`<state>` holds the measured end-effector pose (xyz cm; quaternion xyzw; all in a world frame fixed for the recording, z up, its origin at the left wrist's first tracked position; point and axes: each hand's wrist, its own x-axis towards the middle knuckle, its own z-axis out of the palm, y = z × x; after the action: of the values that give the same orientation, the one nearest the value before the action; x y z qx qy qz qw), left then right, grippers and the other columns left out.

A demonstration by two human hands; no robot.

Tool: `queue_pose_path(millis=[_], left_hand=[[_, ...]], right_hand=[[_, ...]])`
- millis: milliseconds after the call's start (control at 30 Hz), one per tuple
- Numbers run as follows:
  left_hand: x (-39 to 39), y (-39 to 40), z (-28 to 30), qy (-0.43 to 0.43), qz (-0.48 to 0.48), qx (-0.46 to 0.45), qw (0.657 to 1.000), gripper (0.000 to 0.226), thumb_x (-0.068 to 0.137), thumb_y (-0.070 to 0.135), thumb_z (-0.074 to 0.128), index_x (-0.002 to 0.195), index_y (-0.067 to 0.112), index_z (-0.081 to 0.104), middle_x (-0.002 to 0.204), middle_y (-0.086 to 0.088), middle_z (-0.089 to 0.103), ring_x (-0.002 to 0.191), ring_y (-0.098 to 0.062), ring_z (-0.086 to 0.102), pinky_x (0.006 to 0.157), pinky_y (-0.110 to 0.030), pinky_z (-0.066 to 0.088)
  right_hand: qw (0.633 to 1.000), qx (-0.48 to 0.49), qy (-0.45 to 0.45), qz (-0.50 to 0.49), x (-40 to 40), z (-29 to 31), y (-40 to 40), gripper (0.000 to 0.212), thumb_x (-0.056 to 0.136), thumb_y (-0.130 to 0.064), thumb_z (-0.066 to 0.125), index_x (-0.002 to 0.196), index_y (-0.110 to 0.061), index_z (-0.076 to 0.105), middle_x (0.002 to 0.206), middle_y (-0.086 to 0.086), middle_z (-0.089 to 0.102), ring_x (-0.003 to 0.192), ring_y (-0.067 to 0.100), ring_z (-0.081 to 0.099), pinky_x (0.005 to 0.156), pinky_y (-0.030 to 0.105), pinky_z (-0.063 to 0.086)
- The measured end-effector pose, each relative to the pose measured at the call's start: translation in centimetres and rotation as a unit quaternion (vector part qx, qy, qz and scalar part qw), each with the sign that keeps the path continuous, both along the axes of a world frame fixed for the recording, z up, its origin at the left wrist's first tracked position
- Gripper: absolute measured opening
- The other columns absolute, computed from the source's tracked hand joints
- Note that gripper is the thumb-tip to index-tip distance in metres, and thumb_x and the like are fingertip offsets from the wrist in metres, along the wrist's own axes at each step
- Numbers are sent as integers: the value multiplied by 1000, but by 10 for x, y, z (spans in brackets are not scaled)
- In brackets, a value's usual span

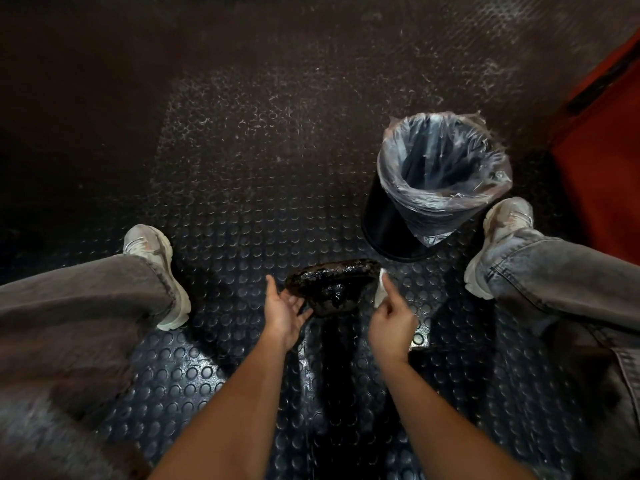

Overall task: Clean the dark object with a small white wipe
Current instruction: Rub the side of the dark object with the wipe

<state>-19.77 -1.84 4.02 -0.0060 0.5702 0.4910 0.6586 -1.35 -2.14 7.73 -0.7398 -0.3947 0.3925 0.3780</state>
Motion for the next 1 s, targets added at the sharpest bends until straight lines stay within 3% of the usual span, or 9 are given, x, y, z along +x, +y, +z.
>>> queue_pose_path(millis=[133, 200, 267, 333, 400, 500, 633, 800, 1000], left_hand=[[0, 3, 2, -5, 3, -1, 1000, 79, 96, 76, 17, 129, 17, 60, 139, -10, 61, 139, -27, 45, 119, -54, 29], [1, 3, 5, -5, 7, -8, 1000, 76, 97, 74, 16, 125, 19, 60, 141, -10, 59, 141, -27, 42, 120, -54, 28], [3, 3, 5, 0, 12, -9, 1000, 78, 98, 72, 15, 136, 16, 55, 145, -10, 54, 144, -27, 38, 121, -53, 27], [5, 3, 7, 6, 16, -7, 1000, 79, 98, 71, 15, 139, 15, 52, 145, -10, 54, 144, -27, 38, 120, -52, 27], [5, 3, 3, 8, 16, -6, 1000, 82, 97, 74, 17, 138, 14, 54, 143, -10, 57, 143, -26, 40, 120, -52, 28], [4, 2, -3, 11, 18, -12, 1000, 91, 92, 80, 22, 149, 13, 46, 149, -10, 52, 143, -26, 41, 119, -52, 31], [4, 2, -4, 8, 22, -7, 1000, 92, 92, 80, 22, 149, 12, 46, 148, -10, 53, 144, -27, 40, 119, -54, 29], [6, 3, 7, 6, 28, -10, 1000, 87, 97, 74, 19, 154, 10, 36, 153, -13, 46, 148, -29, 31, 121, -54, 25], [6, 2, 1, 7, 20, -10, 1000, 87, 95, 76, 17, 150, 13, 43, 148, -9, 53, 145, -26, 38, 118, -50, 30]], right_hand=[[994, -99, 36, -17, -7, -16, 8, 46, 99, 1, 46, 136, -20, 64, 88, -10, 68, 68, 21, 63, 57, 29, 52], [990, -109, 77, -41, -8, -14, 23, 48, 97, 1, 44, 135, -21, 64, 109, 4, 74, 79, 20, 66, 66, 28, 54], [992, -89, 75, -40, -4, -3, 36, 50, 97, 3, 43, 137, -20, 62, 110, -8, 73, 94, 25, 70, 77, 27, 57], [997, -50, 46, -36, 1, 8, 39, 52, 97, 4, 41, 136, -23, 64, 87, -23, 66, 74, 28, 66, 59, 23, 52], [999, -10, 23, -27, 2, 12, 31, 55, 96, 5, 43, 134, -28, 65, 80, -15, 67, 57, 20, 52, 51, 25, 45], [999, -19, 25, -31, -5, 1, 11, 53, 96, 4, 50, 135, -29, 64, 105, 3, 73, 77, 14, 63, 72, 27, 56], [990, -72, 108, -58, -10, -13, 15, 40, 94, -7, 68, 133, -13, 65, 123, 4, 71, 106, 19, 68, 93, 28, 52], [970, -135, 126, -161, 8, -15, 53, 41, 94, 1, 58, 134, -6, 62, 122, 12, 70, 106, 29, 69, 92, 36, 56], [992, -41, 106, -53, 12, 0, 45, 33, 97, -6, 58, 120, -24, 73, 105, -2, 75, 85, 12, 70, 78, 27, 56]])
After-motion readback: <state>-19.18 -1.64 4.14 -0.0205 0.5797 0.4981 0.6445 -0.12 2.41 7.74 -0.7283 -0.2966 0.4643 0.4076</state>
